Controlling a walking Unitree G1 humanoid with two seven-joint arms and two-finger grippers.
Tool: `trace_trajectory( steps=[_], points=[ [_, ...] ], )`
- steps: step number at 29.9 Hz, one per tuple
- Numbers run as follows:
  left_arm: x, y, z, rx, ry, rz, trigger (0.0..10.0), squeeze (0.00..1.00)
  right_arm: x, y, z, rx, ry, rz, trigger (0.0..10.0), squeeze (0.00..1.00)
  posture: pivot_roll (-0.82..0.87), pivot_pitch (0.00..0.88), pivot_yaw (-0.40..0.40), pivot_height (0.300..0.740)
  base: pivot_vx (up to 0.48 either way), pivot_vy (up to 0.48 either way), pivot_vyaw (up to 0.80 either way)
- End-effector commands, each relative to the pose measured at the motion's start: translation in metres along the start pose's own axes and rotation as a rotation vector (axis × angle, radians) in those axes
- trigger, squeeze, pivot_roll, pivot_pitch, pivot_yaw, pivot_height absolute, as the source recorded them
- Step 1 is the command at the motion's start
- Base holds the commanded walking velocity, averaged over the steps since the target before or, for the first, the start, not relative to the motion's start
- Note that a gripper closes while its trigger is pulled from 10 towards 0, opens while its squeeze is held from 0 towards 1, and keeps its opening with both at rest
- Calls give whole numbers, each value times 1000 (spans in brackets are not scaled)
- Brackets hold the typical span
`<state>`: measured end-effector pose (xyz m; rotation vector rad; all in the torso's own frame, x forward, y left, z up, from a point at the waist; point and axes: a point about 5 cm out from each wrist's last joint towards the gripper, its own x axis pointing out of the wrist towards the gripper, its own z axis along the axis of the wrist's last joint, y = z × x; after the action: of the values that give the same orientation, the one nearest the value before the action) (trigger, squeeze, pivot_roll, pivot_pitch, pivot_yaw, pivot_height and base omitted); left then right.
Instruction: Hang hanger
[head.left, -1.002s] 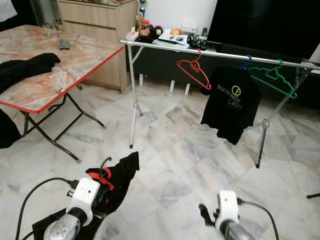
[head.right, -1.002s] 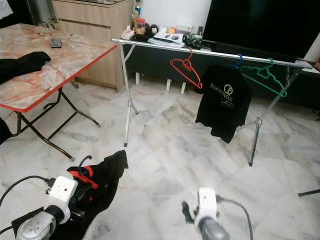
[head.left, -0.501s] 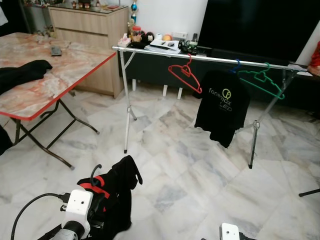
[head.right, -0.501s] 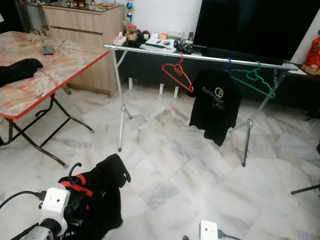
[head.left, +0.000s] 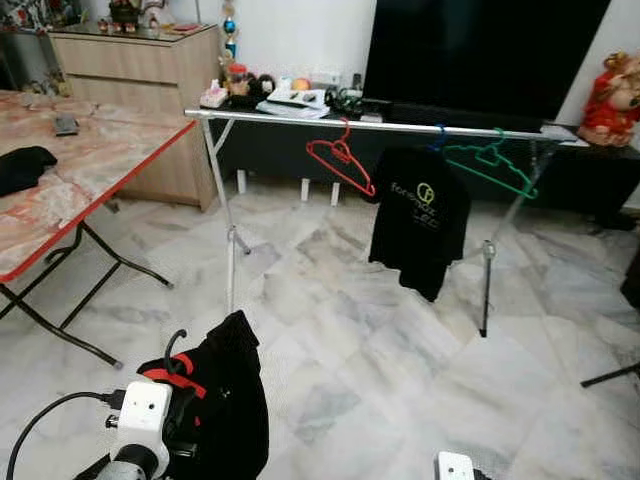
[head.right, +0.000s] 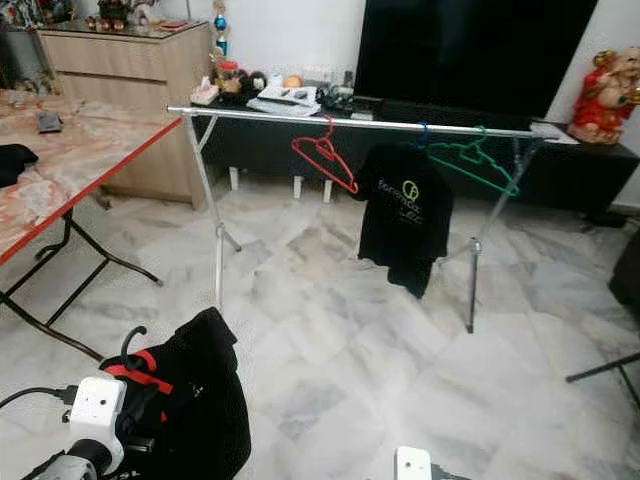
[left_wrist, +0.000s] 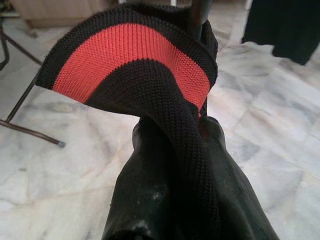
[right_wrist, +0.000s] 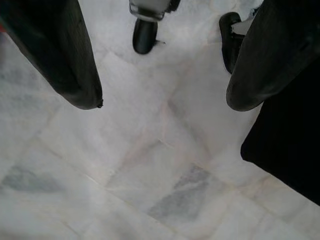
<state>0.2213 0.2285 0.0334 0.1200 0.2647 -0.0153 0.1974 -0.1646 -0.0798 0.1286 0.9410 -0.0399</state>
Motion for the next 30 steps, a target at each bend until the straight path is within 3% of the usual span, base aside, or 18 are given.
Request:
trace_trajectory(
  steps=[1, 23, 30],
  points=[
    [6, -3, 9, -13, -31, -2, 10000, 0, 0, -4, 0, -5, 3, -13, 10000, 0, 162, 0, -32, 740, 360, 0, 0],
    [6, -3, 9, -31, -36, 12, 10000, 0, 0, -1, 1, -42, 10, 2, 10000, 0, 206, 0, -52, 740, 364, 0, 0],
    [0, -8, 6, -33, -26, 3, 10000, 0, -1, -2, -2, -52, 14, 7, 10000, 0, 202, 0, -54, 740, 378, 0, 0]
  ],
)
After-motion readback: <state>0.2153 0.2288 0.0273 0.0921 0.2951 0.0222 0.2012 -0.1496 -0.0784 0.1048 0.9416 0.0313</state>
